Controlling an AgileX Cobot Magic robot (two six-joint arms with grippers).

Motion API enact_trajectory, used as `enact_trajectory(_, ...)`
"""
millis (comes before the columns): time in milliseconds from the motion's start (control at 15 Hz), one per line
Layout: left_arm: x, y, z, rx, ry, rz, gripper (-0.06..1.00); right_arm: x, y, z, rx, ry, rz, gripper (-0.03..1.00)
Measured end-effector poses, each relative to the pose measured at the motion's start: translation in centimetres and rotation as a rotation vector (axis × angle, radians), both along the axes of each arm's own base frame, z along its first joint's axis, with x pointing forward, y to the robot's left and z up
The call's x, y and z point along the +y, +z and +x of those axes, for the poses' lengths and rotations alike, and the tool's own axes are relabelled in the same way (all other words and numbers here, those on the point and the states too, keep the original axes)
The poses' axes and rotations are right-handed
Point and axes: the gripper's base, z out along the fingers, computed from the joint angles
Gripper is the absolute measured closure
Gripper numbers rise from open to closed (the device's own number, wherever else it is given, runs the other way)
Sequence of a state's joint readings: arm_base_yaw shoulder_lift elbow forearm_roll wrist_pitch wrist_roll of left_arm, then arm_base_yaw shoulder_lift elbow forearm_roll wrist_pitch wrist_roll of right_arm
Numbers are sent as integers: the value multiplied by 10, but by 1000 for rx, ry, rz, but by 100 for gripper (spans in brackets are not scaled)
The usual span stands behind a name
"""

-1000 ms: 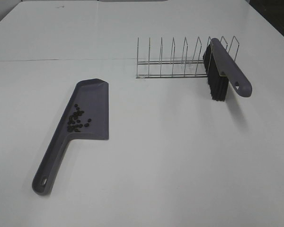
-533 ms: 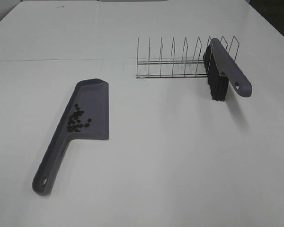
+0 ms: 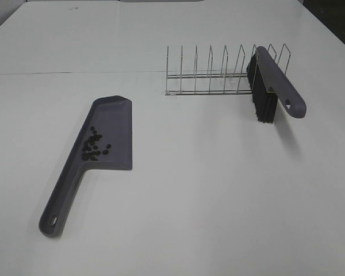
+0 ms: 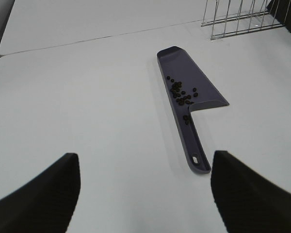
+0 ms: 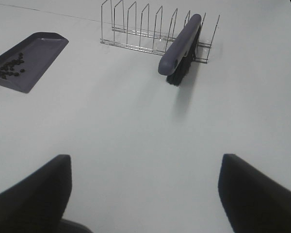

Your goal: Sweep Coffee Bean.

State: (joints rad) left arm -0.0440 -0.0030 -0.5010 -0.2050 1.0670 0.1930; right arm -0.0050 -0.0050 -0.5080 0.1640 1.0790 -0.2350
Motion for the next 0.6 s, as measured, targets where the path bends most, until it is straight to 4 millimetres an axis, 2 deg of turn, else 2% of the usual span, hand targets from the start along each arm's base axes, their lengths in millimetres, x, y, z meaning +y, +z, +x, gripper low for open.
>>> enact_trajectory(600, 0, 0, 0, 0, 0, 0, 25, 0, 0, 0, 0, 0, 0, 21)
